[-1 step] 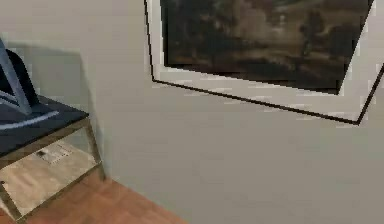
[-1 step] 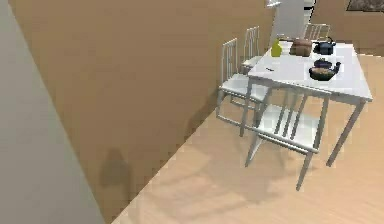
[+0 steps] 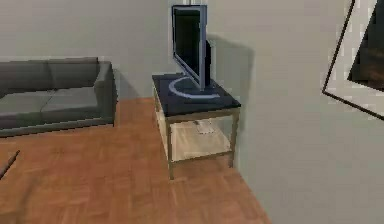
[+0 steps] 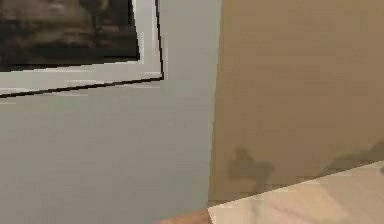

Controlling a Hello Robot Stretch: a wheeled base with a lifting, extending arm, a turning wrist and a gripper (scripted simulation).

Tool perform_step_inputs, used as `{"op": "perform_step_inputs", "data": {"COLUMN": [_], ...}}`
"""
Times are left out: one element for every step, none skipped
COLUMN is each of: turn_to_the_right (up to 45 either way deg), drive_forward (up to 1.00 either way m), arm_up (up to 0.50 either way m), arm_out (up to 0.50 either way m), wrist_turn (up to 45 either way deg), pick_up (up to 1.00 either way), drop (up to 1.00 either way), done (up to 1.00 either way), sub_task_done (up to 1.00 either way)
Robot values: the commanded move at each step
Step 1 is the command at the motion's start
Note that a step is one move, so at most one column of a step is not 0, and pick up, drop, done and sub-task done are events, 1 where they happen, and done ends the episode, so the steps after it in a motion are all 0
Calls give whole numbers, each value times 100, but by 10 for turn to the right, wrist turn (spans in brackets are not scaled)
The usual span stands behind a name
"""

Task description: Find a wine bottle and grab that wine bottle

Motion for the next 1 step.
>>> {"op": "perform_step_inputs", "data": {"turn_to_the_right": [-450], "drive_forward": [0], "arm_up": [0], "arm_out": [0], "wrist_turn": [0], "pick_up": [0], "drop": [0], "done": [0], "sub_task_done": [0]}}
